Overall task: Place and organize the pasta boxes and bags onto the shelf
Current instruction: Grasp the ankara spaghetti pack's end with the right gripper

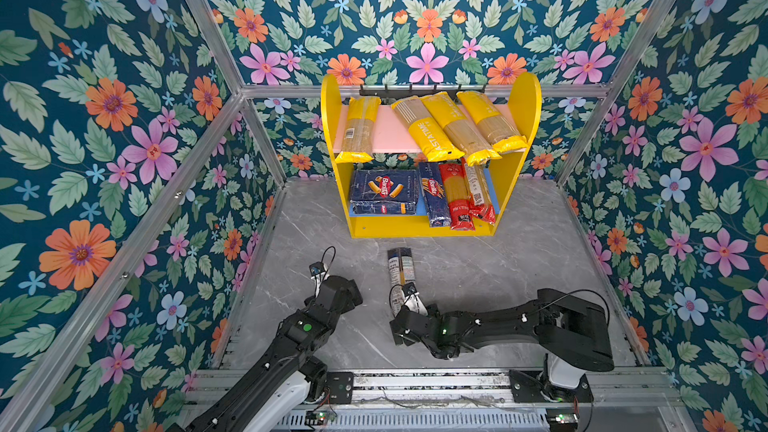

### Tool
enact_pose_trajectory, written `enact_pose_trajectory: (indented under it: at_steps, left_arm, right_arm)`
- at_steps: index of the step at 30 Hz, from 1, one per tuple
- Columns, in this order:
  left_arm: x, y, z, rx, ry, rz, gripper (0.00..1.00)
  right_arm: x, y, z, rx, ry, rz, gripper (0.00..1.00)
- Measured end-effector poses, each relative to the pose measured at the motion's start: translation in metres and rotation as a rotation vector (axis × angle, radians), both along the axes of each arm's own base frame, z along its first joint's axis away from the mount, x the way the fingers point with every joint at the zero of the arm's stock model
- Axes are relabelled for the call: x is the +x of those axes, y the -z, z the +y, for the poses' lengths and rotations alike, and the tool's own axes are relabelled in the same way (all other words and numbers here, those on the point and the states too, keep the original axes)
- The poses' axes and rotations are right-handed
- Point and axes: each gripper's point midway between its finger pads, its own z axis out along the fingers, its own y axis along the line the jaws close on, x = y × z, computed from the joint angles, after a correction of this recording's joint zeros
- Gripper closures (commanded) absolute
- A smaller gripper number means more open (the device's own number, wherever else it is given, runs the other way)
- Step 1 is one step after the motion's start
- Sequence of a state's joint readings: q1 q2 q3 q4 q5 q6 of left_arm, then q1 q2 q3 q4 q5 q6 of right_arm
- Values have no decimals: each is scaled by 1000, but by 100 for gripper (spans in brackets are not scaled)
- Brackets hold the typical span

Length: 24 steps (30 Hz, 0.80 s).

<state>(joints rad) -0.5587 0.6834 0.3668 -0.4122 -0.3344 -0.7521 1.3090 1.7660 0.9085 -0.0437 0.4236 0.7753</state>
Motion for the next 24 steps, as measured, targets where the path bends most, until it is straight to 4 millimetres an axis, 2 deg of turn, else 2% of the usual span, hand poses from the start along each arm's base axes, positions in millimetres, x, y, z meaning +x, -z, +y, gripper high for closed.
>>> enact_pose_trajectory:
  at_steps: [9,24]
  left_arm:
    - [0,15,-3,10,11,12,1]
    - [4,14,-7,16,31,-3,1]
  right_arm:
    - [7,5,6,-37,19,-22,1]
    - [26,16,-38,-109,96,-53,1]
